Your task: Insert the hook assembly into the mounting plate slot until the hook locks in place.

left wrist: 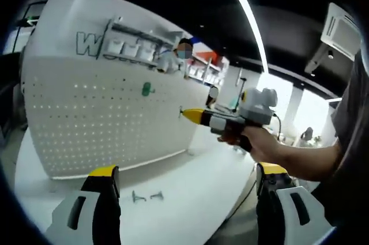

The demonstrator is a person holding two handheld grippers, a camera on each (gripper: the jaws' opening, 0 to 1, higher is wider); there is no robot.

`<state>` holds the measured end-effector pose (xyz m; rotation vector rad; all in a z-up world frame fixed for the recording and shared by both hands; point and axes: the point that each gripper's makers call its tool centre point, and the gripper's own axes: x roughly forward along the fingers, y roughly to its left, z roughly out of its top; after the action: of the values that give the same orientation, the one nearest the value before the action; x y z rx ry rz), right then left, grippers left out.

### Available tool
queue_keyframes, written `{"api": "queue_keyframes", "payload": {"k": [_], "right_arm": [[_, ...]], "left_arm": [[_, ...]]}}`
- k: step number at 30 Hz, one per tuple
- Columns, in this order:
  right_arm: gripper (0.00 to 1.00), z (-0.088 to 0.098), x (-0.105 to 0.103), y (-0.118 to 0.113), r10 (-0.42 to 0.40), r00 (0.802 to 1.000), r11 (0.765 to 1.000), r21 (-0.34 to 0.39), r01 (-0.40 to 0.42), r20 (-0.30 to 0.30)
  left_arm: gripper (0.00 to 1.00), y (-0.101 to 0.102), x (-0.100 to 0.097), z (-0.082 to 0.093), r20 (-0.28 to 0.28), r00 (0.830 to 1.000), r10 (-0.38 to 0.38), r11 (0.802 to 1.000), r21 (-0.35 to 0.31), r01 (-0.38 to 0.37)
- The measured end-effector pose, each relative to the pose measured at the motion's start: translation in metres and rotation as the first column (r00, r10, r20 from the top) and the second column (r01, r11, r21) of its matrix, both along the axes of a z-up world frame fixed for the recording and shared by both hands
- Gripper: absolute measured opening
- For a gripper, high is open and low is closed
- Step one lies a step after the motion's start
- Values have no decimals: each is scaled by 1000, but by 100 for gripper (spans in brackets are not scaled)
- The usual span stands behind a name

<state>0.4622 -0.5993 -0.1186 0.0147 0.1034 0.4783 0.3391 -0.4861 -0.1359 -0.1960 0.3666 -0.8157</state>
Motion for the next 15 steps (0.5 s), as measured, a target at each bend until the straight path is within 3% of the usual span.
{"api": "queue_keyframes", "payload": {"k": [7,11,15], "right_arm": [[0,0,19,-7,-35,999,999,-19,36,19],[0,2,33,-15,-79,996,997,7,79,29],[0,5,46,-18,-103,994,995,1,103,40]], "left_arm": [[100,4,1,-3,-9,1000,4,1000,8,-4],[100,5,2,-4,-14,1000,9,1000,1,-9],[100,7,1,-17,-11,1000,17,997,75,-16]]}}
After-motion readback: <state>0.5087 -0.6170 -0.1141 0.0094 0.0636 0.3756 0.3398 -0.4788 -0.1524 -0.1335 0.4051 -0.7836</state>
